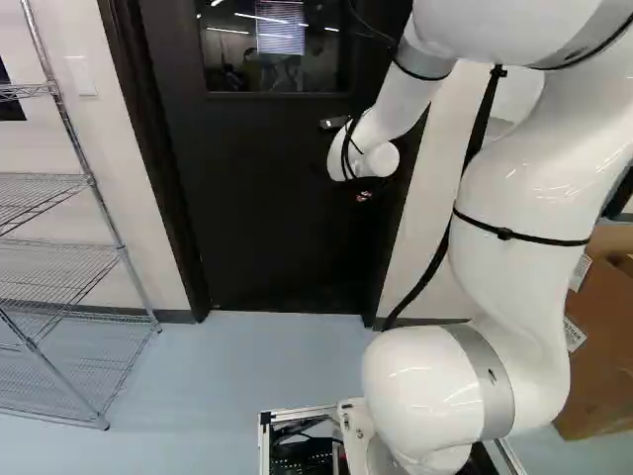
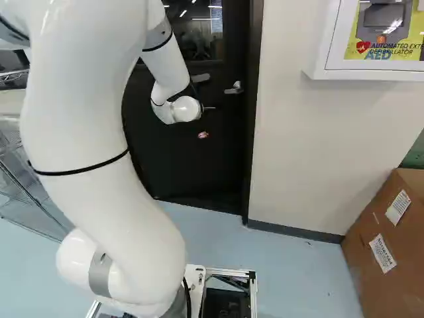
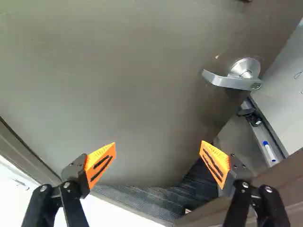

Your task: Open the door and move inside

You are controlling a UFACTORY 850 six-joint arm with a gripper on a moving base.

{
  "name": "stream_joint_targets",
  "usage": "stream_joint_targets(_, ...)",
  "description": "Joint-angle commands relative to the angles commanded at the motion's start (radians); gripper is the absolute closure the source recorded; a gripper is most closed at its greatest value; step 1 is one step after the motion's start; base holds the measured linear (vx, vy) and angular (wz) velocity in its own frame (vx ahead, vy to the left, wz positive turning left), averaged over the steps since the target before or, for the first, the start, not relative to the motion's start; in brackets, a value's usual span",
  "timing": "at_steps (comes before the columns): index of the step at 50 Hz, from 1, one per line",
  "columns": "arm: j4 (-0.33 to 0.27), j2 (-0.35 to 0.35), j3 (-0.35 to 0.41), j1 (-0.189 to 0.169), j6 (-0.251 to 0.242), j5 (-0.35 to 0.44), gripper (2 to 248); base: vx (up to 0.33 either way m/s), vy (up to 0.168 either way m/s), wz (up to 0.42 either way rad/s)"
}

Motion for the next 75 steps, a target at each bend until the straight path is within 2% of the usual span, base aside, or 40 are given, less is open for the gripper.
stream_joint_targets(31,0.098,0.157,0.165,0.046,0.0,0.0,3,0.0,0.0,0.0)
stream_joint_targets(41,0.113,0.206,0.214,0.06,0.0,0.0,3,0.0,0.0,0.0)
stream_joint_targets(75,0.114,0.219,0.227,0.065,0.0,0.0,3,0.0,0.0,0.0)
